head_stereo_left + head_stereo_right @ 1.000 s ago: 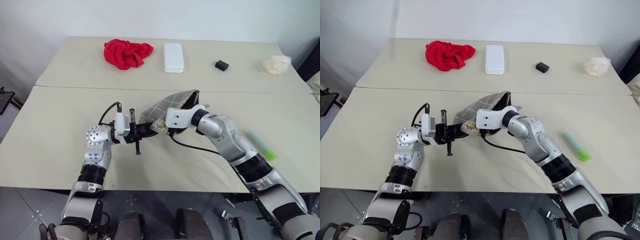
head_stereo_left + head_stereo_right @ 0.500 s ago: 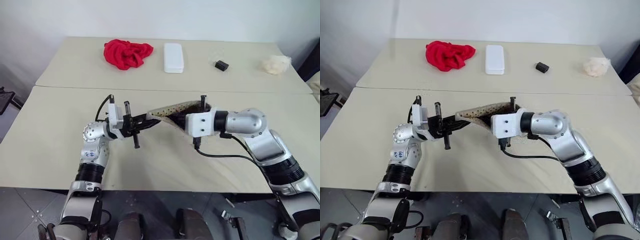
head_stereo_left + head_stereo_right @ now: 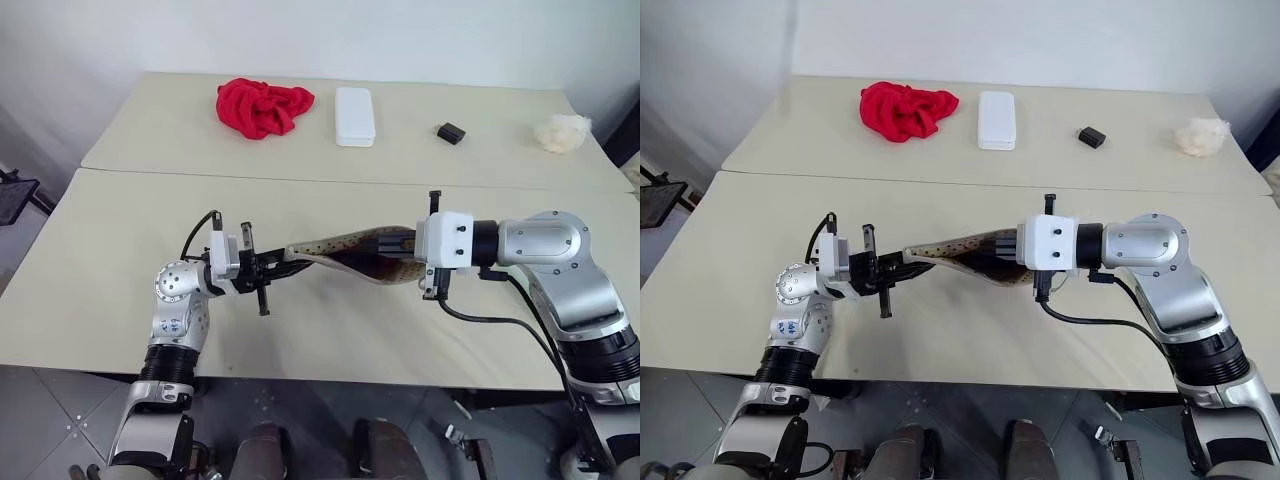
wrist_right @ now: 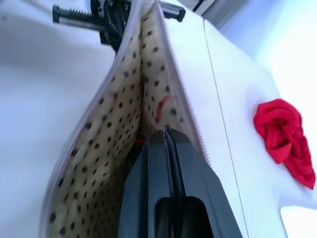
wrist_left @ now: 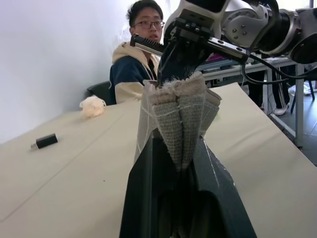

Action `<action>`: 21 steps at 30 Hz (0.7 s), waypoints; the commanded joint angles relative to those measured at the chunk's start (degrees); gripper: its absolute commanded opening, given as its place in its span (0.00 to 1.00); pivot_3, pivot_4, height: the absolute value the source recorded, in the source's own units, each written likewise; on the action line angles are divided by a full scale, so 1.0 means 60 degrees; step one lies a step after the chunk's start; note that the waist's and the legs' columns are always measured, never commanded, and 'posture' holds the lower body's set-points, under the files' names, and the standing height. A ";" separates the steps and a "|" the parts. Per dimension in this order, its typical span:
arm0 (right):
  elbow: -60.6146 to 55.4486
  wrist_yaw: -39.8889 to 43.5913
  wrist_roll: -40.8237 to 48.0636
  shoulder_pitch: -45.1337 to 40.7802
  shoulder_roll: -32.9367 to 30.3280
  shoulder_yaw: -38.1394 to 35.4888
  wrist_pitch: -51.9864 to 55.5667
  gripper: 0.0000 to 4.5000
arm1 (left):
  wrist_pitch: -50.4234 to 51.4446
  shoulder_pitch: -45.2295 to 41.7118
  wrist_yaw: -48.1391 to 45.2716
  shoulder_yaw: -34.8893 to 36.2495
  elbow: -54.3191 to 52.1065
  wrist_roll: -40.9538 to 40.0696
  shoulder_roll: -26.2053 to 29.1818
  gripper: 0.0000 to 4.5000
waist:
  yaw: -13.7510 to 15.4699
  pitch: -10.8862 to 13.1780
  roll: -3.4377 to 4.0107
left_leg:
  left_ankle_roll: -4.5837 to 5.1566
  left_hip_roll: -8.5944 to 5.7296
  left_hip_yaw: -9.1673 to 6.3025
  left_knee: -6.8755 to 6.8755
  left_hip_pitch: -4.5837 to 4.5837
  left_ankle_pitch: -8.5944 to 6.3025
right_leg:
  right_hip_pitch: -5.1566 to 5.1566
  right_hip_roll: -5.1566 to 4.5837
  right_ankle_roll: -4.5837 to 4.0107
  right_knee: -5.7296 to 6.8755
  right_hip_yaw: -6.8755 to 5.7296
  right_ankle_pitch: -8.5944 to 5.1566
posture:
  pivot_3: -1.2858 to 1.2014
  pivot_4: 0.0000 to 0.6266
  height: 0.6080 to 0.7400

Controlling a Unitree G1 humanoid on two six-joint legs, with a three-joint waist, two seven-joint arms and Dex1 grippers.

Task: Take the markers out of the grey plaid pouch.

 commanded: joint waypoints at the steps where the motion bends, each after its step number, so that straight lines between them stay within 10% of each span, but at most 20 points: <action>1: -0.0836 -0.0031 0.0223 0.0289 -0.0307 -0.0039 0.1212 0.01 | -0.0197 0.0386 0.0165 -0.0208 -0.0671 -0.0016 -0.0188 0.00 | 0.0015 0.0000 0.0000 | 0.0001 0.0000 -0.0001 0.0000 0.0000 -0.0001 | 0.0001 -0.0001 0.0000 0.0000 0.0000 0.0000 | 0.52 0.24 1.00; 7: -0.1725 -0.0161 0.0257 0.0529 -0.0544 0.0020 0.2769 0.14 | -0.0306 0.0863 0.0498 -0.0440 -0.1074 0.0077 -0.0349 0.00 | -0.0009 0.0000 0.0000 | 0.0001 0.0001 -0.0002 0.0002 0.0002 0.0000 | -0.0001 0.0000 0.0000 0.0008 0.0001 0.0000 | 0.52 0.24 1.00; 15: -0.2273 -0.0196 -0.0918 0.0766 -0.1490 0.0397 0.3109 0.72 | -0.0646 0.1457 0.0783 -0.0778 -0.1492 0.0269 -0.0471 0.00 | -0.0002 0.0000 0.0000 | 0.0002 0.0000 -0.0003 0.0003 0.0001 -0.0001 | 0.0001 -0.0002 0.0000 0.0001 0.0002 0.0000 | 0.52 0.24 1.00; 21: -0.2383 -0.0787 -0.1729 0.0584 -0.1556 0.0840 0.4071 0.72 | -0.0683 0.1712 0.0808 -0.1000 -0.1755 0.0279 -0.0446 0.00 | -0.0019 0.0000 0.0000 | 0.0002 0.0001 -0.0004 0.0000 0.0002 -0.0001 | -0.0001 -0.0002 -0.0001 0.0001 0.0002 0.0000 | 0.52 0.24 1.00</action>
